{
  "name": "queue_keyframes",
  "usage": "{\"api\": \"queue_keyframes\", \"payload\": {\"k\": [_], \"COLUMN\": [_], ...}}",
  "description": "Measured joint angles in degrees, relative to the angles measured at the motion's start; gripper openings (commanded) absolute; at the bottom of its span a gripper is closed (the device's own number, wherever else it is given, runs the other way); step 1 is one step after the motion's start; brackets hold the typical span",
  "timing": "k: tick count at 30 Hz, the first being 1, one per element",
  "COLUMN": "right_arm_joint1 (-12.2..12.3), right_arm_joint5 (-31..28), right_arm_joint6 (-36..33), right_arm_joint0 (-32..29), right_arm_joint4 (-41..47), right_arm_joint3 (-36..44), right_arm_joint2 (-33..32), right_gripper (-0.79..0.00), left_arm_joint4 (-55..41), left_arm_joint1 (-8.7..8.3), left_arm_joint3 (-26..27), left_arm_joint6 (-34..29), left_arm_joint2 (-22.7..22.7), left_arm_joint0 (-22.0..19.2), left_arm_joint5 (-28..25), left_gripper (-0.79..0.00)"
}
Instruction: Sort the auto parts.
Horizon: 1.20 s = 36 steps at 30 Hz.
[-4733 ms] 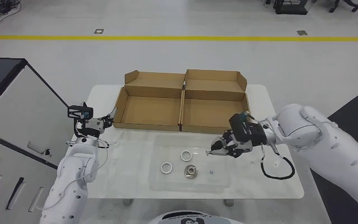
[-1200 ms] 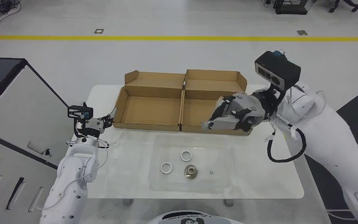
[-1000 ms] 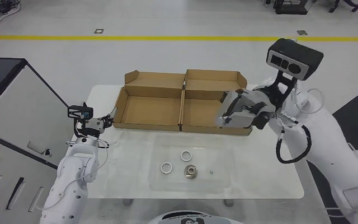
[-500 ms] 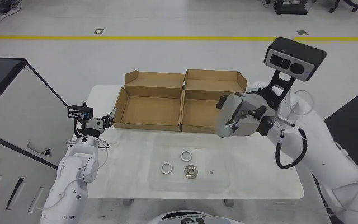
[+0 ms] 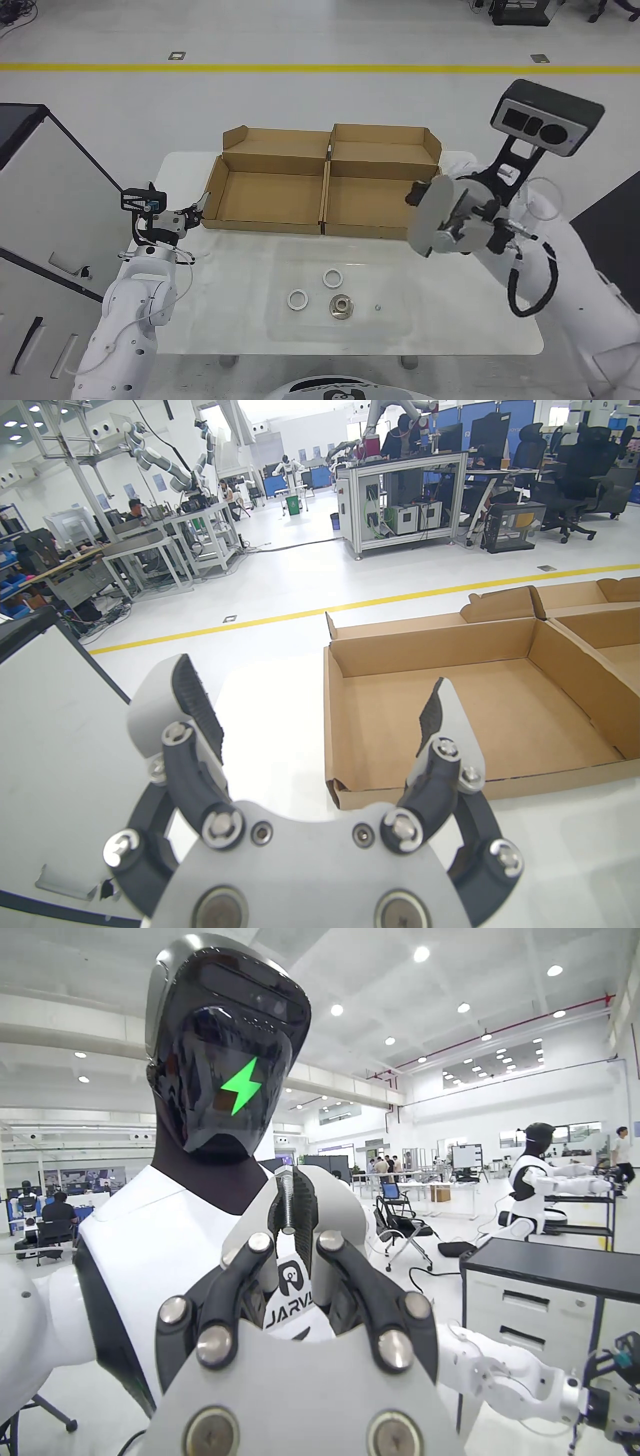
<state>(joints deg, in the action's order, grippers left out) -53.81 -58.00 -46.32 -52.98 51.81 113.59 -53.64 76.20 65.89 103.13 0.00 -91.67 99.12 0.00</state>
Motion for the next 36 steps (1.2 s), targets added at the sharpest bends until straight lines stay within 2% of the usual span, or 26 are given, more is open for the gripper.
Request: {"api": "queue_keyframes", "payload": {"k": [7,25,29,36], "right_arm_joint1": [-0.1,-0.1,-0.5,-1.4], "right_arm_joint5": [0.0,0.2,0.7,0.0], "right_arm_joint6": [0.0,0.3,1.7,0.1], "right_arm_joint0": [-4.2,-4.3,-6.1,-9.7], "right_arm_joint4": [2.3,2.3,1.3,4.5], "right_arm_joint3": [2.6,2.9,4.2,6.0], "right_arm_joint2": [-2.1,-2.2,-2.4,-3.9], "right_gripper": [-0.785,-0.785,-0.785,-0.785], "left_arm_joint4": [0.0,0.0,0.0,0.0], "left_arm_joint1": [0.0,0.0,0.0,0.0], "left_arm_joint3": [0.0,0.0,0.0,0.0], "left_arm_joint6": [0.0,0.0,0.0,0.0], "left_arm_joint2": [0.0,0.0,0.0,0.0], "left_arm_joint0": [0.0,0.0,0.0,0.0], "left_arm_joint5": [0.0,0.0,0.0,0.0], "left_gripper": [0.0,0.0,0.0,0.0]}}
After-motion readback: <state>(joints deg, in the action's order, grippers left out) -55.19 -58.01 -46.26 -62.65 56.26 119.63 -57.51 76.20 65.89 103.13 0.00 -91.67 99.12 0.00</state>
